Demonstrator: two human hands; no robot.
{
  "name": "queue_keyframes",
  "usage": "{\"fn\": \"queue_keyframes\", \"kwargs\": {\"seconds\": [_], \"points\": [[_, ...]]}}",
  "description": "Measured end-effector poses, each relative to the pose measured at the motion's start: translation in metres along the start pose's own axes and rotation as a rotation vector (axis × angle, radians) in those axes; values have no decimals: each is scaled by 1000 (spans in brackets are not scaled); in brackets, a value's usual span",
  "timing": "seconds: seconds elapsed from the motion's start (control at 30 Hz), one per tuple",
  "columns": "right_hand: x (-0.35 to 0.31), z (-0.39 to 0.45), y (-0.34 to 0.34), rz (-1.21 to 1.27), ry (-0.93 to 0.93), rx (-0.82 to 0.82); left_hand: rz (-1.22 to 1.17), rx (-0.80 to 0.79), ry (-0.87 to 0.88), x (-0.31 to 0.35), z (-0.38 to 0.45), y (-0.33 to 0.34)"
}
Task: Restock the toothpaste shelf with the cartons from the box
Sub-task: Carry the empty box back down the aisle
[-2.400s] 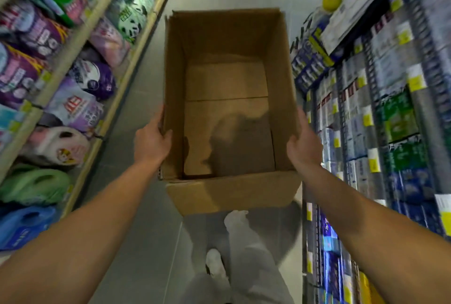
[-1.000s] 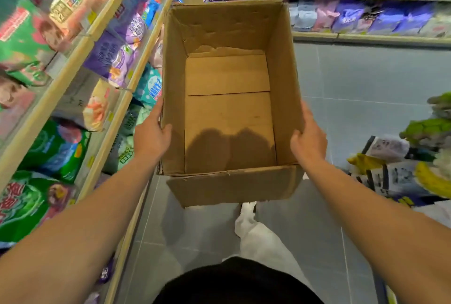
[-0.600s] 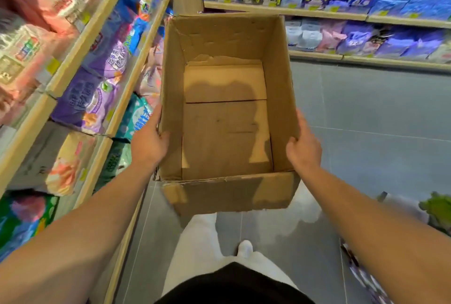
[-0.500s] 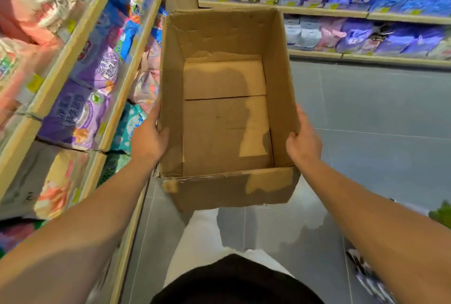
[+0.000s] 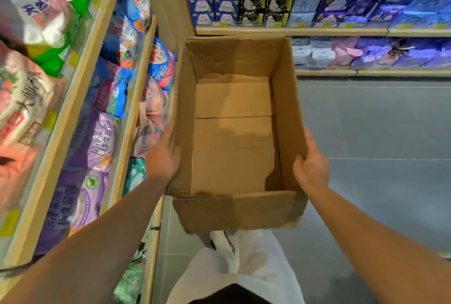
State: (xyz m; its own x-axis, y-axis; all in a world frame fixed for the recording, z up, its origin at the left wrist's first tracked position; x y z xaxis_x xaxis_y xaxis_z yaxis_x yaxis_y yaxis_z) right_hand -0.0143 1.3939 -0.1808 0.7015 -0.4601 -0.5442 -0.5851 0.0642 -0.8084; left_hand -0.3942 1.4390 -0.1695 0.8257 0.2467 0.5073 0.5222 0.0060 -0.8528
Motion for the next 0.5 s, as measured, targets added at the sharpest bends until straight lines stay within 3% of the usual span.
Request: {"fn": "queue_keyframes", "kwargs": {"seconds": [0.5], "points": [[-47, 214, 92, -85, 80, -119, 55, -163, -116, 15, 222, 89]]}}
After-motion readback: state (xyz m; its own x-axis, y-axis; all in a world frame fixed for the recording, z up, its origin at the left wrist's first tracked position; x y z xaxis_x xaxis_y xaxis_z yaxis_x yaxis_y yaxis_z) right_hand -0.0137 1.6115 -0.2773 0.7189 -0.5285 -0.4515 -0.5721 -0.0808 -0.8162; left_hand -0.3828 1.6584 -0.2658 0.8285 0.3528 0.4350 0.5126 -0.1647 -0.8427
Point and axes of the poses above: each hand's wrist, its own z-axis towards the middle knuckle, its own y-axis out of the palm, x = y × z, the point moved 8 cm from there along z, towards the middle knuckle, and after that the axes turned 1 degree about -y, right-handed, at the moved point
